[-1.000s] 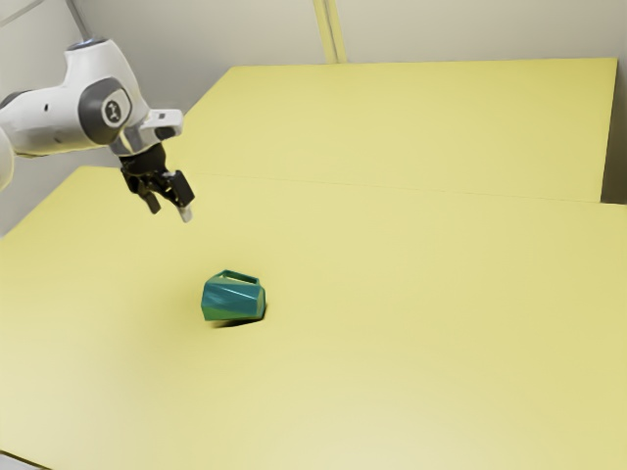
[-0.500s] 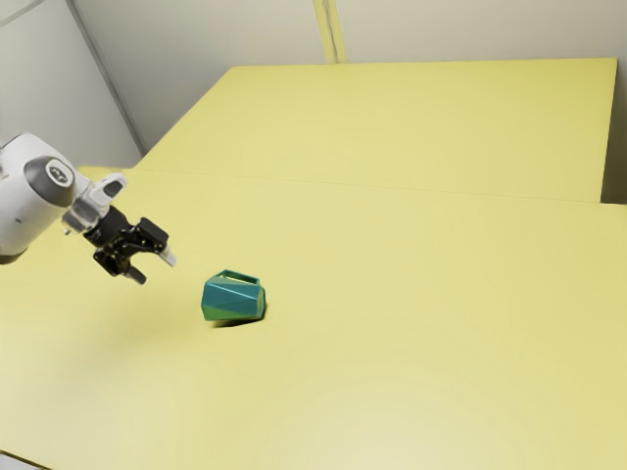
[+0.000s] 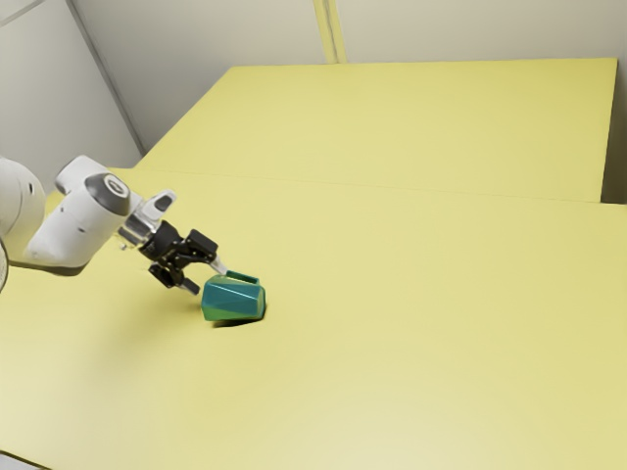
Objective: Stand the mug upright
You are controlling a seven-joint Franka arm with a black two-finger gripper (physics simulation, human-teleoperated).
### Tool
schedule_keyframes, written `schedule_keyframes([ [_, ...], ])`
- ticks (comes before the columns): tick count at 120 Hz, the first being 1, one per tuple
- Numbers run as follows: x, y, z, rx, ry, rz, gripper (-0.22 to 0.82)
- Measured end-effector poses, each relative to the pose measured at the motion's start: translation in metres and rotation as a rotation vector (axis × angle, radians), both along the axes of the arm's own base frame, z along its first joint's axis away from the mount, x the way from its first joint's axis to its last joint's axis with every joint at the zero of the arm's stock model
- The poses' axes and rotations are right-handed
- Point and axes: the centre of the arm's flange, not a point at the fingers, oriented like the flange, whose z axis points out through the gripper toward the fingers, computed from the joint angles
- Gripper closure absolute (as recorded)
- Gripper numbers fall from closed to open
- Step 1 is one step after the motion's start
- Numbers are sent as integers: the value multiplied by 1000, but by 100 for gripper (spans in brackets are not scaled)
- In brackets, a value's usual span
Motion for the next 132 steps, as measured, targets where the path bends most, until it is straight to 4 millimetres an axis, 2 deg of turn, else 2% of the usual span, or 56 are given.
schedule_keyframes([
  [22, 6, -7, -11, -30, -15, -4, 0],
  [75, 11, -28, -12, -91, -60, -25, 9],
  [85, 12, -35, -11, -97, -64, -37, 20],
  [103, 13, -41, -8, -111, -77, -42, 51],
  [117, 16, -50, 3, -124, -96, -54, 64],
  [132, 21, -71, 30, -144, -139, -87, 72],
])
